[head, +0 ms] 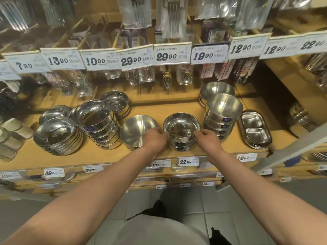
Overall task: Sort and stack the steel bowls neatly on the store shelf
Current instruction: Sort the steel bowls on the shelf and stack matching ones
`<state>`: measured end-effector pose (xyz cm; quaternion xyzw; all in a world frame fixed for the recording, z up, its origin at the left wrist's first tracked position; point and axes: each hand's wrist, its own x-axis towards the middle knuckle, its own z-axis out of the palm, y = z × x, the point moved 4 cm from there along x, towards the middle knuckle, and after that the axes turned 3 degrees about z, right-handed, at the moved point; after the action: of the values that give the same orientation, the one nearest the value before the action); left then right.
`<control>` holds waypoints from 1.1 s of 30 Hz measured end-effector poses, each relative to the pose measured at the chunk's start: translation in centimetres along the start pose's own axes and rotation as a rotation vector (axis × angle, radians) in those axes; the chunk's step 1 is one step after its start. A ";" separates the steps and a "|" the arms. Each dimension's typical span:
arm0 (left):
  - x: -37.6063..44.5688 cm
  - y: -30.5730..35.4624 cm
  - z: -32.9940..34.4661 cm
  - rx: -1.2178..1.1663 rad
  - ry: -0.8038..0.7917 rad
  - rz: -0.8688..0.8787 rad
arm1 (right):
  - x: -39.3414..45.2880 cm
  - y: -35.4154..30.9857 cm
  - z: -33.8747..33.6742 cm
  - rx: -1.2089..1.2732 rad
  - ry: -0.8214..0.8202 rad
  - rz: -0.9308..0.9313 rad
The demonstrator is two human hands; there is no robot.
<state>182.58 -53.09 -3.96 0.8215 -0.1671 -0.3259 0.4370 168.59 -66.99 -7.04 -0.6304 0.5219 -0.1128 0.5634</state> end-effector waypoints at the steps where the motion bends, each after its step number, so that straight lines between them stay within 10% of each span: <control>1: 0.3 0.0 0.2 0.023 0.020 0.021 | 0.0 0.0 0.0 0.005 0.015 -0.010; 33: 0.5 1.6 -2.1 0.243 0.149 0.191 | -2.1 -0.9 -1.7 0.125 0.034 0.030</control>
<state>184.42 -52.96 -2.01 0.8706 -0.2495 -0.1985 0.3747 166.91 -66.56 -4.75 -0.5841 0.5326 -0.1476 0.5944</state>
